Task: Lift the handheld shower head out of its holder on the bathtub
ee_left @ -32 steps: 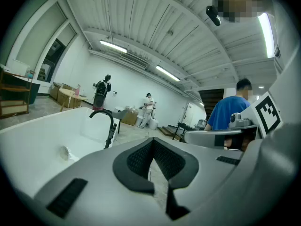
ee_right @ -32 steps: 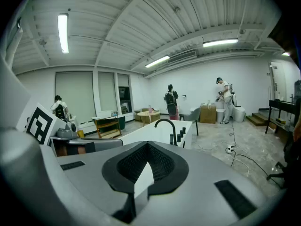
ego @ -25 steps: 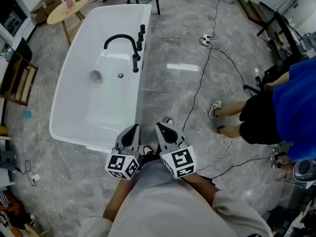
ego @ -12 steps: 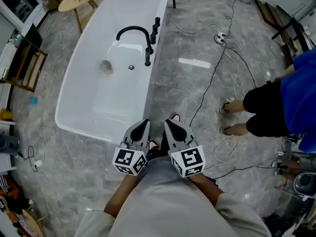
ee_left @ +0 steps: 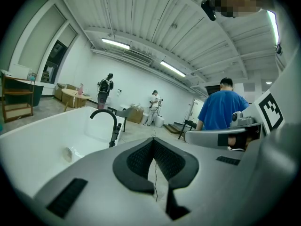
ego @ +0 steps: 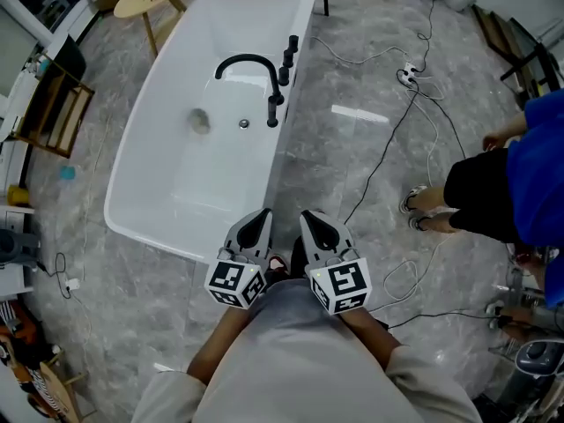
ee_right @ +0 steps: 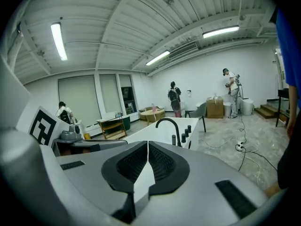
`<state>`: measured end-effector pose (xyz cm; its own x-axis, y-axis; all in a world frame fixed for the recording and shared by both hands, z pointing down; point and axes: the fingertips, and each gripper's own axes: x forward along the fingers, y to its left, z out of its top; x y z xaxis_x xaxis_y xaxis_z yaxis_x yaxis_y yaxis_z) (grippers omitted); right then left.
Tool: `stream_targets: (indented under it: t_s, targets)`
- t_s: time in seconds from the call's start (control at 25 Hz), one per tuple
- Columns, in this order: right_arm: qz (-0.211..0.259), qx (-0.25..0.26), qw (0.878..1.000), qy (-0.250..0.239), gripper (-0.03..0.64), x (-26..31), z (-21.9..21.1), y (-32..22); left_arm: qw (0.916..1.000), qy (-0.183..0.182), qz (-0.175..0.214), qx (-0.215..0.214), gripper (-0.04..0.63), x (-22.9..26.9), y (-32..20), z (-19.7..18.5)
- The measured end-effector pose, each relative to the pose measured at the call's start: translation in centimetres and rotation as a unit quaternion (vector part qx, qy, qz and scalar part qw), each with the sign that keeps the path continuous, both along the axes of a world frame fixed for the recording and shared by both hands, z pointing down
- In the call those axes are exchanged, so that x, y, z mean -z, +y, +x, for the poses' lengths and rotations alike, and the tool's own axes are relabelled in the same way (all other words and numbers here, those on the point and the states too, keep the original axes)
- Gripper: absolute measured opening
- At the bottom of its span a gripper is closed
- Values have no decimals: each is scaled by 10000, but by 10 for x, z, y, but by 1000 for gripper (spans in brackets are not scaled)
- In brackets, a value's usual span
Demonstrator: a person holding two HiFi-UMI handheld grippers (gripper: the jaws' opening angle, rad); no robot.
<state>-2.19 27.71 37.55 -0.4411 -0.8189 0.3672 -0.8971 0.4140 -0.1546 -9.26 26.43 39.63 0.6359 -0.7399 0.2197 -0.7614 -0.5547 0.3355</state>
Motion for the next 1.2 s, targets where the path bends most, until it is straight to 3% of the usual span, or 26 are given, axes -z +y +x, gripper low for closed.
stream_targets:
  t_s: [0.6, 0.92, 1.2]
  targets:
    - [-59, 156, 9996, -219, 18, 0, 65, -120, 9997, -236, -72, -50, 5, -7, -114, 65]
    - [-51, 246, 9995, -208, 18, 0, 104, -156, 9992, -262, -263, 174, 5, -20, -153, 87]
    - [-97, 427, 9986, -285, 20, -6, 114, -164, 9989, -321, -125, 323, 5, -17, -163, 105]
